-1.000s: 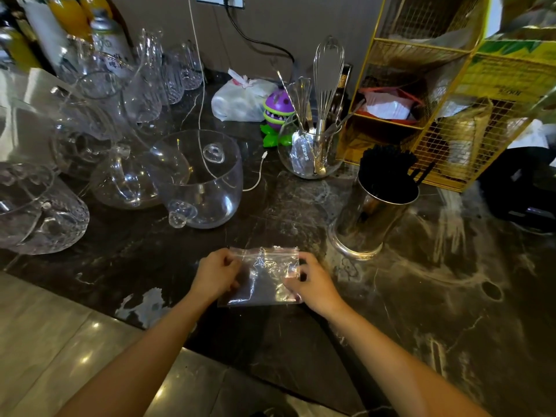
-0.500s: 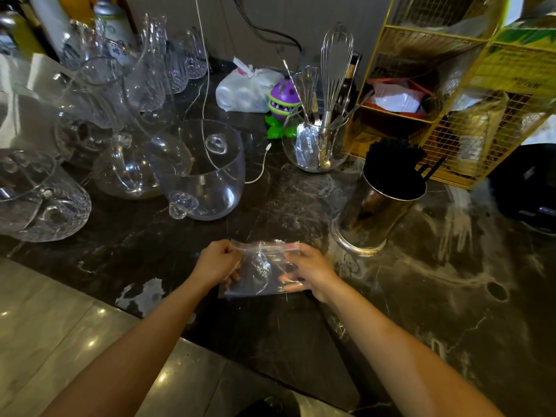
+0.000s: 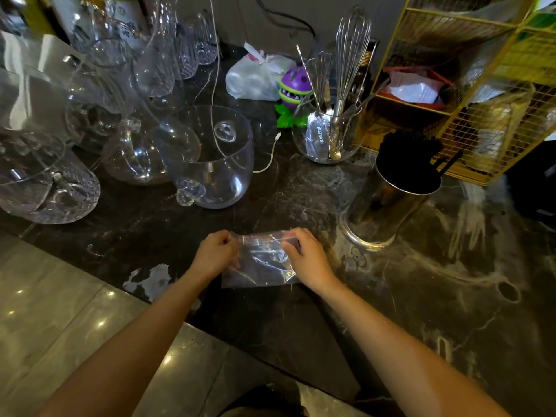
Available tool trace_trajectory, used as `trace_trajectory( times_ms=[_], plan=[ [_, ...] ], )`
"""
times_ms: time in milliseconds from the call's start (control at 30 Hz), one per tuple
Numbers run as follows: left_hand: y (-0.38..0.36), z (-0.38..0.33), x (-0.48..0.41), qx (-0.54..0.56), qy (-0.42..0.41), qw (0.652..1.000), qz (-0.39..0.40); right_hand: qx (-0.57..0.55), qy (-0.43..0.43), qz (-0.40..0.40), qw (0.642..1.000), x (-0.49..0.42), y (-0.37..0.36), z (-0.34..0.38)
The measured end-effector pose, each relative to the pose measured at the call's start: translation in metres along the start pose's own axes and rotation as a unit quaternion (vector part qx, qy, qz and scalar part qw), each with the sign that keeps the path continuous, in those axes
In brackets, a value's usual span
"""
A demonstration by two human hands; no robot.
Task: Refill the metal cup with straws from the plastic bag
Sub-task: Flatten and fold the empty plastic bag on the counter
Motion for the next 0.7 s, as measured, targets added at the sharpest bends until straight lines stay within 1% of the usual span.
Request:
trace_trajectory(
  times_ms=[67,133,233,333,400,467,533,633,700],
  plan=[
    [0.003,0.002,0.001,0.009,-0.001,1.000,0.001,-0.039,-0.019,0.027,0.999,-0.001,-0.001,0.000],
    [0.004,0.004,0.002,0.012,-0.003,1.000,-0.005,-0.066,-0.060,0.039,0.995,-0.004,-0.004,-0.001],
    [0.006,0.006,0.001,-0.002,-0.012,1.000,-0.024,-0.048,-0.096,0.033,0.994,-0.010,-0.007,-0.005],
    [0.006,0.005,0.000,-0.068,-0.031,0.996,-0.053,-0.047,-0.143,0.031,0.988,-0.012,-0.008,-0.006],
    [0.007,0.004,0.000,-0.130,-0.054,0.987,-0.075,-0.031,-0.151,0.018,0.988,-0.013,-0.008,-0.004],
    [0.008,0.004,0.001,-0.188,-0.070,0.975,-0.099,-0.015,-0.150,-0.002,0.989,-0.013,-0.010,-0.004],
    [0.008,0.003,0.005,-0.250,-0.100,0.954,-0.131,0.007,-0.140,-0.026,0.990,-0.011,-0.012,-0.004],
    [0.006,0.003,0.009,-0.312,-0.182,0.918,-0.165,0.032,-0.121,-0.082,0.989,-0.008,-0.014,-0.003],
    [0.003,0.001,0.009,-0.351,-0.266,0.885,-0.152,0.079,-0.096,-0.088,0.988,-0.004,-0.015,-0.002]
  ],
)
Point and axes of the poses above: each hand's wrist, its own x-axis away from the middle knuckle, its own y-axis out of the back of the hand, z = x × y, the point moved 2 cm from there along -x, towards the middle knuckle, and after that the axes turned 1 degree about -z, right-handed, at the moved point
